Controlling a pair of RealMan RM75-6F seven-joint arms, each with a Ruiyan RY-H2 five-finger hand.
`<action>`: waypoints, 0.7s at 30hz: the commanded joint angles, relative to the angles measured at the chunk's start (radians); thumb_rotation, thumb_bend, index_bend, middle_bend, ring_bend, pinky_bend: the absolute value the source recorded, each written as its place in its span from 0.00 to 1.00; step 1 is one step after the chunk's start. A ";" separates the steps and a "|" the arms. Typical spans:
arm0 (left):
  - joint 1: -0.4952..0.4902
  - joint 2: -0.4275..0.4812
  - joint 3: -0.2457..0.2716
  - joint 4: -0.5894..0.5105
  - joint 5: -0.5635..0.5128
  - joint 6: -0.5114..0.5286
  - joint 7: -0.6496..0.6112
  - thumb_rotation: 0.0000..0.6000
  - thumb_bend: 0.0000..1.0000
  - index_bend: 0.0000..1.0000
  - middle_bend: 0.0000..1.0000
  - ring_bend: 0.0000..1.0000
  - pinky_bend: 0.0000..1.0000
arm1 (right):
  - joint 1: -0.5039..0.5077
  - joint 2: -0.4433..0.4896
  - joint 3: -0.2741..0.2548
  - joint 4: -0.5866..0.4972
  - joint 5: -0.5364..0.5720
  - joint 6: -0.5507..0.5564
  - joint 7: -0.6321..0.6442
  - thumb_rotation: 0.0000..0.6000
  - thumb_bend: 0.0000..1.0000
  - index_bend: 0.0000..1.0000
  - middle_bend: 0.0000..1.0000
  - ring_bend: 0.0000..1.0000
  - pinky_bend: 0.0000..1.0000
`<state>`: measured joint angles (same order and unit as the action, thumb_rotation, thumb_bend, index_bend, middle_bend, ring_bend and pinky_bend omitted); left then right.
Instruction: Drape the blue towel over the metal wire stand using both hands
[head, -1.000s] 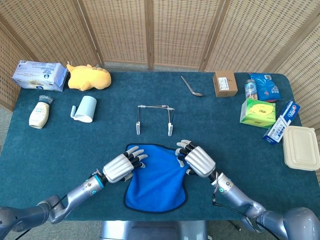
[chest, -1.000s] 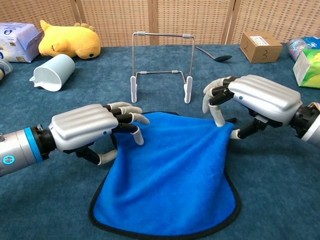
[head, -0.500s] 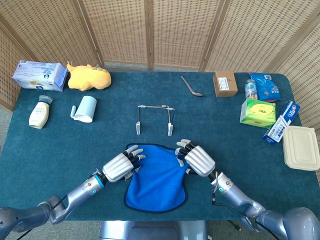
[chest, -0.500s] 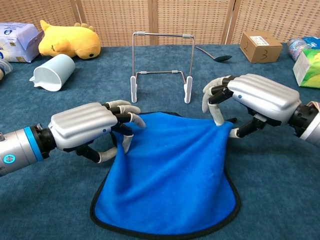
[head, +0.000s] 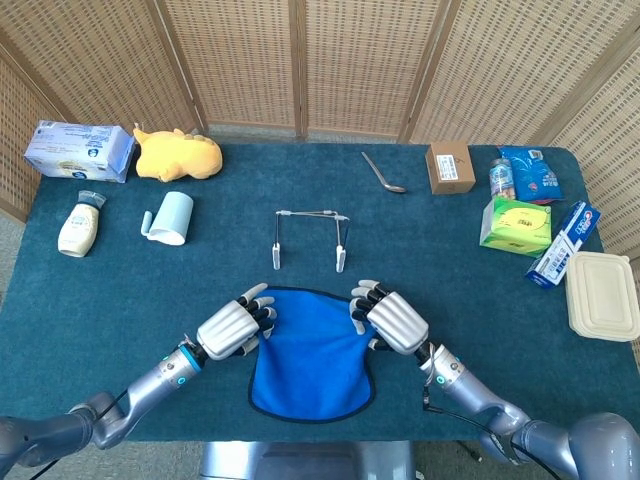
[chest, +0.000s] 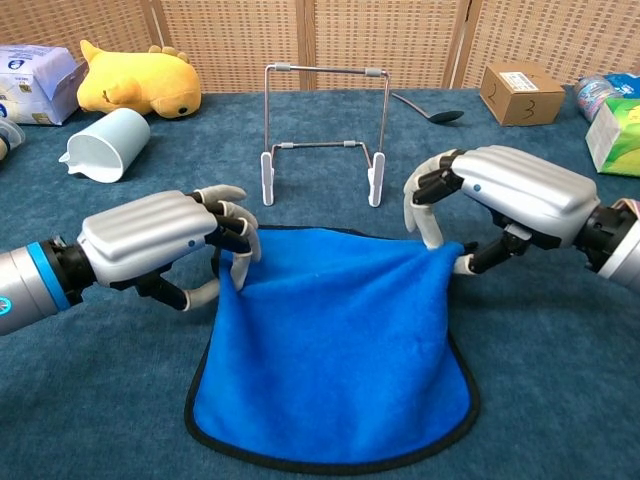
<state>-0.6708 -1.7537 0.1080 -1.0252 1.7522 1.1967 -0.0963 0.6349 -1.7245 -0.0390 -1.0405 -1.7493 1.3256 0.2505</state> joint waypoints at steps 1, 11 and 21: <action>0.006 0.015 -0.006 -0.021 -0.007 0.012 -0.003 1.00 0.59 0.78 0.38 0.23 0.07 | -0.001 0.017 0.010 -0.039 0.012 -0.002 0.005 1.00 0.41 0.98 0.48 0.28 0.23; 0.035 0.116 -0.038 -0.171 -0.020 0.094 0.001 1.00 0.59 0.78 0.40 0.25 0.07 | 0.002 0.130 0.061 -0.256 0.074 -0.037 -0.023 1.00 0.41 1.00 0.50 0.29 0.23; 0.033 0.259 -0.111 -0.393 -0.070 0.115 -0.010 1.00 0.59 0.79 0.40 0.25 0.07 | 0.029 0.277 0.168 -0.516 0.175 -0.095 -0.067 1.00 0.41 1.00 0.50 0.29 0.23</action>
<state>-0.6350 -1.5358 0.0244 -1.3662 1.7017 1.3069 -0.1021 0.6509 -1.4942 0.0886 -1.4926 -1.6114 1.2545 0.2003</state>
